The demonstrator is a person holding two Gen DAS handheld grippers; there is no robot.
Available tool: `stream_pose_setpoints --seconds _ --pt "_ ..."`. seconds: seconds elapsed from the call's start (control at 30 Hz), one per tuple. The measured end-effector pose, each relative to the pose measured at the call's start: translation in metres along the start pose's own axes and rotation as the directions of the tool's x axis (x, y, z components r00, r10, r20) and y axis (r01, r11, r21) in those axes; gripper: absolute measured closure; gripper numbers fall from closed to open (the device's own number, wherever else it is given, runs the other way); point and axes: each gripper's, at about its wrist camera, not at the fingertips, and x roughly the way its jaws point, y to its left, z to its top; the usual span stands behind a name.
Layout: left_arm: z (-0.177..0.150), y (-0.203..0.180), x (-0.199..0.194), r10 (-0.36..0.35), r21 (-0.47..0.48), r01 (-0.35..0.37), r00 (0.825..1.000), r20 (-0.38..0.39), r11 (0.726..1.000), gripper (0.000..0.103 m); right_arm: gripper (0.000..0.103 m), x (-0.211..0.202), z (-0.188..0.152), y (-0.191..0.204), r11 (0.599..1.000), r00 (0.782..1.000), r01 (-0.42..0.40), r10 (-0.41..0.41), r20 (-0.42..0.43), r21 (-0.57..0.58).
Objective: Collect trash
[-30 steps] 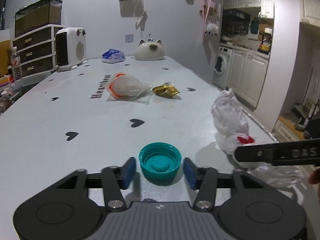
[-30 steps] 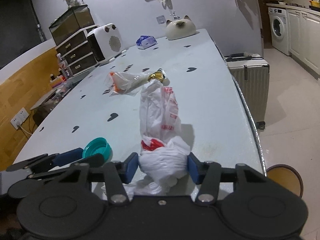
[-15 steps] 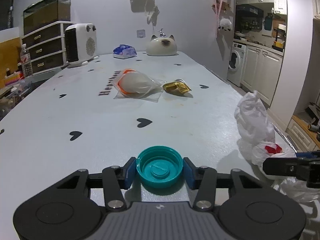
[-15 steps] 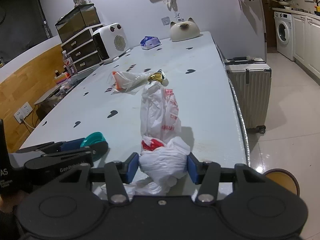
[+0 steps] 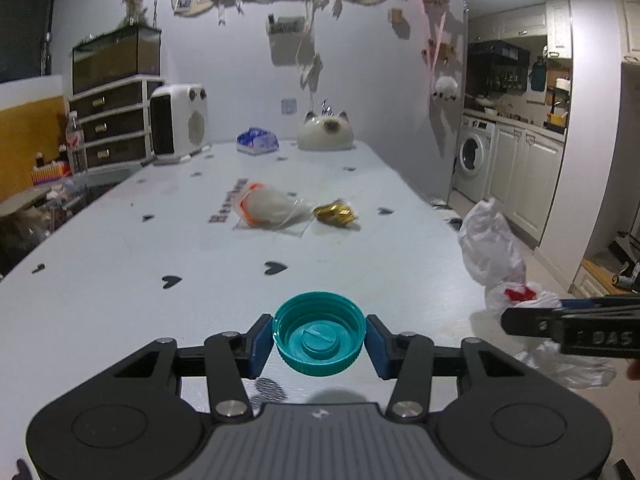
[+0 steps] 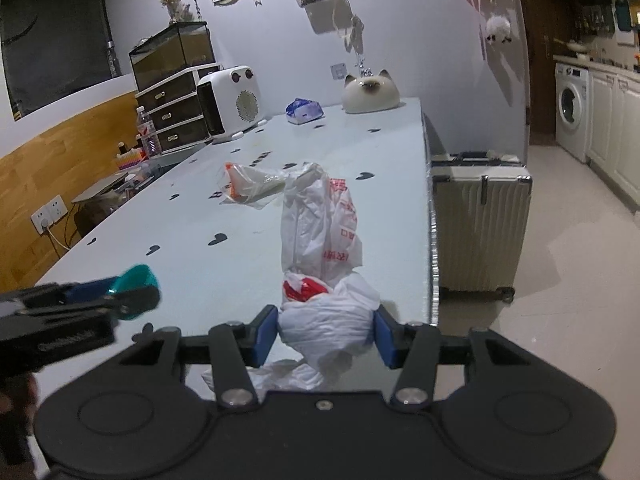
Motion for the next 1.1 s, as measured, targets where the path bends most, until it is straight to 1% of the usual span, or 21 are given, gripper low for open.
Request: stream_pose_setpoints --seconds 0.23,0.33,0.47,0.67,0.87,0.97,1.1 --pt "0.001 -0.037 -0.034 -0.005 0.015 0.004 0.999 0.044 1.0 0.053 0.051 -0.035 -0.007 -0.024 1.0 0.999 0.015 -0.015 0.048 -0.009" --pt "-0.001 -0.056 -0.04 -0.011 0.02 0.01 0.998 0.056 1.0 0.053 0.051 -0.053 -0.011 -0.04 1.0 0.997 0.03 -0.029 0.071 -0.009" --pt "-0.003 -0.082 -0.043 -0.036 0.024 0.034 0.998 0.06 0.999 0.053 0.051 -0.077 -0.018 -0.062 0.998 0.994 0.056 -0.056 0.093 -0.001" --pt "-0.009 -0.129 -0.039 -0.096 0.042 0.093 0.994 0.055 0.995 0.053 0.051 -0.108 -0.028 -0.101 0.993 0.986 0.119 -0.12 0.113 0.019" --pt "-0.014 -0.177 -0.024 -0.16 0.055 0.158 0.986 0.038 0.986 0.053 0.051 -0.13 -0.042 -0.144 0.982 0.976 0.184 -0.189 0.111 0.052" --pt "-0.017 -0.203 -0.014 -0.193 0.069 0.191 0.981 0.021 0.979 0.053 0.051 -0.136 -0.049 -0.165 0.975 0.97 0.213 -0.219 0.104 0.069" --pt "-0.022 -0.239 0.007 -0.237 0.096 0.238 0.971 -0.022 0.966 0.053 0.051 -0.139 -0.057 -0.2 0.961 0.961 0.255 -0.264 0.085 0.106"
